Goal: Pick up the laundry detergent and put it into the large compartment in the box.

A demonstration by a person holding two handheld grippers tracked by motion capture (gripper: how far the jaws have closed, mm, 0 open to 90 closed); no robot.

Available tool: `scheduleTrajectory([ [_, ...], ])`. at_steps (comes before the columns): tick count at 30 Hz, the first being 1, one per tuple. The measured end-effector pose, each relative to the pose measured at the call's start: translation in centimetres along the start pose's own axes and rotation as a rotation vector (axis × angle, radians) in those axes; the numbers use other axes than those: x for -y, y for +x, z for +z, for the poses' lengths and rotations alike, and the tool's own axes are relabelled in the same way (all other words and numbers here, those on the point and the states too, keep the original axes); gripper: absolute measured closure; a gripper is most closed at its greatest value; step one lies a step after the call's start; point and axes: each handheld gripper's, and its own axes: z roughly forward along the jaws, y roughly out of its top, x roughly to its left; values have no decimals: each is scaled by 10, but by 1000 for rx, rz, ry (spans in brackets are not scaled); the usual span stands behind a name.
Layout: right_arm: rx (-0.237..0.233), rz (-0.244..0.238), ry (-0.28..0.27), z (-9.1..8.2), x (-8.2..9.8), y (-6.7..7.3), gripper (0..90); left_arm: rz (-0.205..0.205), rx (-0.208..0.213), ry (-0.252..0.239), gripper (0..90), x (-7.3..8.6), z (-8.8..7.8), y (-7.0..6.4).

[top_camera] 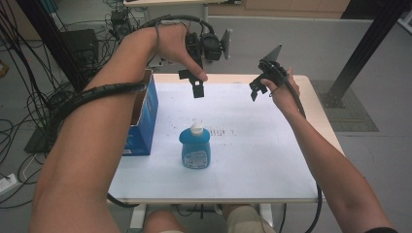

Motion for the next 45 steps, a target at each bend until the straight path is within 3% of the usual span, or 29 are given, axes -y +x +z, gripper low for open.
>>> scheduleTrajectory([
  [8,1,5,-17,-7,11,-1,51,33,17,9,79,3,11,-25],
  [18,-8,13,-16,-7,21,-1,51,53,22,22,77,3,47,-45],
  [27,-14,19,-17,-7,23,-4,51,67,25,5,76,5,73,-51],
  [36,-8,15,-17,-5,24,-2,51,75,43,33,76,5,107,-53],
  [45,-4,13,-18,-5,24,0,51,80,45,26,75,7,124,-53],
])
